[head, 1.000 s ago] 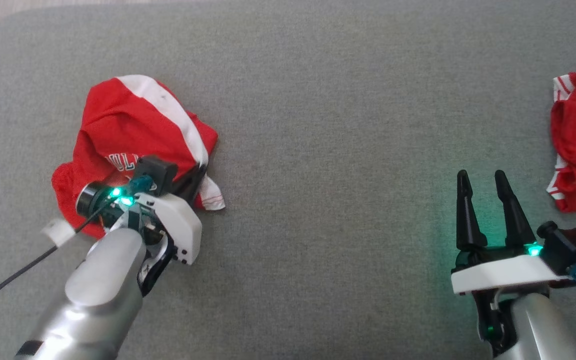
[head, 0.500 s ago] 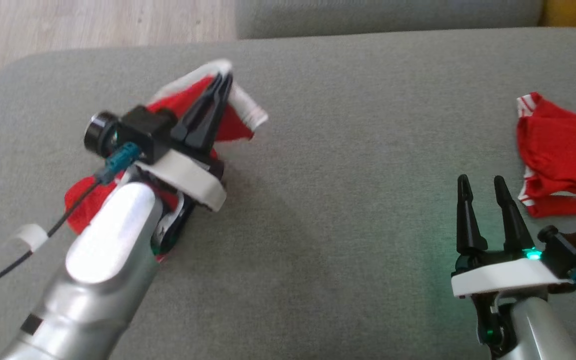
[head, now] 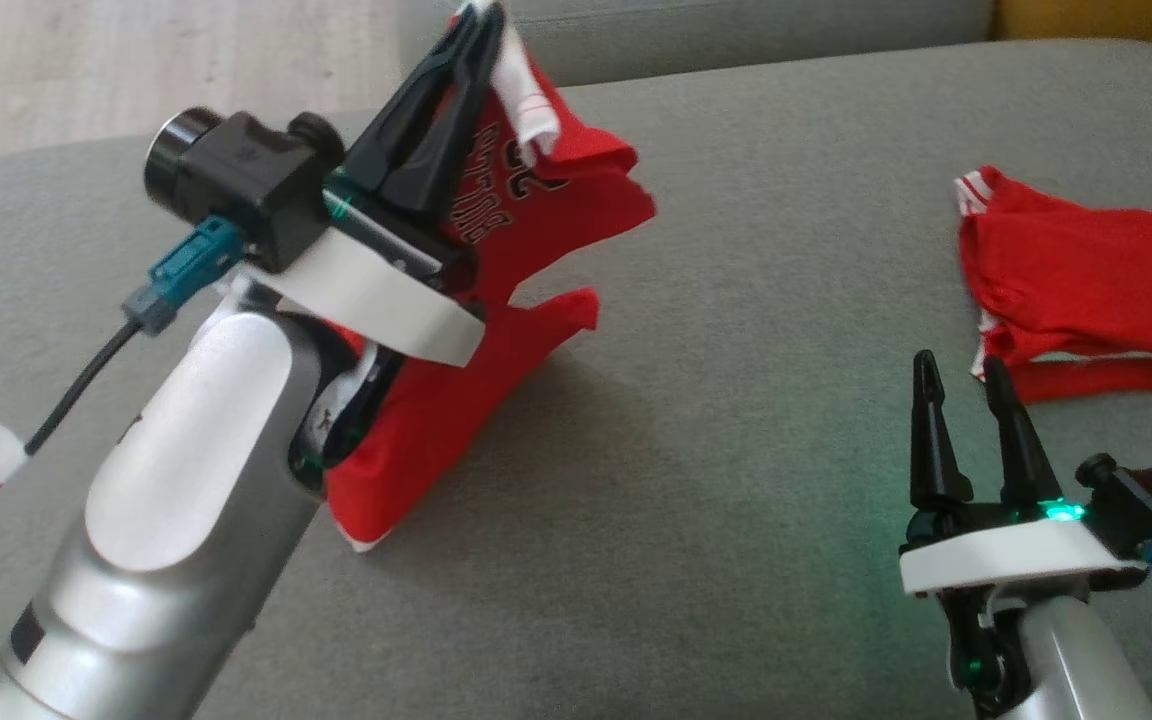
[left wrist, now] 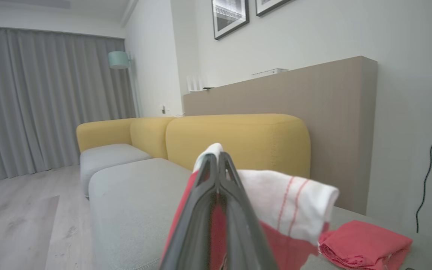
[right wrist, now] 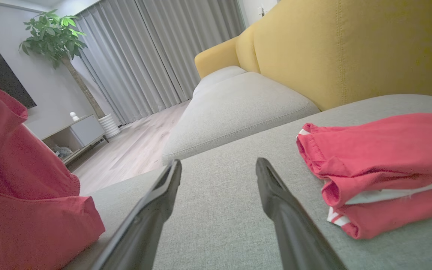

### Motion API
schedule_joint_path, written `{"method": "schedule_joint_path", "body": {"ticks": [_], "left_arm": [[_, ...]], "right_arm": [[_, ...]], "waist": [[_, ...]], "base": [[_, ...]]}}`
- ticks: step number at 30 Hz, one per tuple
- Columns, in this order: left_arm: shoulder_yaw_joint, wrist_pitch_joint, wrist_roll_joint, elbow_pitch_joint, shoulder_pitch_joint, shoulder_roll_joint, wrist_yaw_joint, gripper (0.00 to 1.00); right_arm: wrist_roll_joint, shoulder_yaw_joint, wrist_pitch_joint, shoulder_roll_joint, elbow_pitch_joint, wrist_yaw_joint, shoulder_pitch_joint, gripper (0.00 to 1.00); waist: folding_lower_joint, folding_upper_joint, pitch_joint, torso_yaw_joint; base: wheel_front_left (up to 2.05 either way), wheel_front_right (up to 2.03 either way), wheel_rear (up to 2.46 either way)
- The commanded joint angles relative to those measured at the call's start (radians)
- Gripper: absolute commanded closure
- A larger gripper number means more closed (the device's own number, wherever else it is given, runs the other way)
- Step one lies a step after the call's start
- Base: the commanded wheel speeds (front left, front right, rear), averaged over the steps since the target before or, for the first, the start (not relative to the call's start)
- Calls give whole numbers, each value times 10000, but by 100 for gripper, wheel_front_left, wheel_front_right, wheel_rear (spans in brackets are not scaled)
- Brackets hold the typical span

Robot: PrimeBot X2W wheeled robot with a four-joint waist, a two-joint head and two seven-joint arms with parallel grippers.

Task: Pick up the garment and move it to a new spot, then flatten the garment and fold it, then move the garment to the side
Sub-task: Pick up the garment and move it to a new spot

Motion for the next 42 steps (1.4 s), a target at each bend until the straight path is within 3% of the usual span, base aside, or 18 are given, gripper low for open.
{"method": "schedule_joint_path", "body": {"ticks": [1,12,15,22,23,24,25,26,33,42], "left_arm": [[343,118,88,-488,-805,342,30,100],[324,348,542,-641,-2084,454,-40,100],[191,444,795,214,-2683,739,-333,100],[124,-13,944,2596,-3455,669,-493,100],[169,-137,944,3004,-3569,614,-461,85],[169,-137,944,3004,-3569,614,-461,85],[194,-260,963,3409,-3679,554,-424,8],[245,-350,881,3814,-3760,440,-411,0],[-196,-937,868,5603,-4138,35,-716,0],[-336,-1700,657,6466,-3860,79,-840,0]], "right_arm": [[88,291,-136,-64,-335,-7,-145,0],[489,607,-136,-64,-459,-7,-538,0],[621,879,-136,-64,-493,-7,-675,0],[848,1442,-136,-64,-629,-7,-897,0],[871,1508,-136,-64,-649,-7,-911,0],[871,1508,-136,-64,-649,-7,-911,0],[893,1555,-136,-64,-666,-7,-921,0],[914,1592,-136,-64,-677,-7,-927,0],[870,1573,-136,-64,-728,-7,-823,0],[493,1154,-136,-64,-697,-7,-715,0]], "waist": [[1,0,78,-185],[1,0,743,-1520],[1,0,1044,-2044],[1,0,1529,-2990],[1,0,1580,-3109],[1,0,1580,-3109],[1,0,1624,-3210],[1,0,1659,-3298],[1,0,1699,-3383],[1,0,1402,-2464]], "base": [[0,0,0],[0,0,0],[0,0,0],[0,0,0],[0,0,0],[0,0,0],[0,0,0],[0,0,0],[0,0,0],[0,0,0]]}}
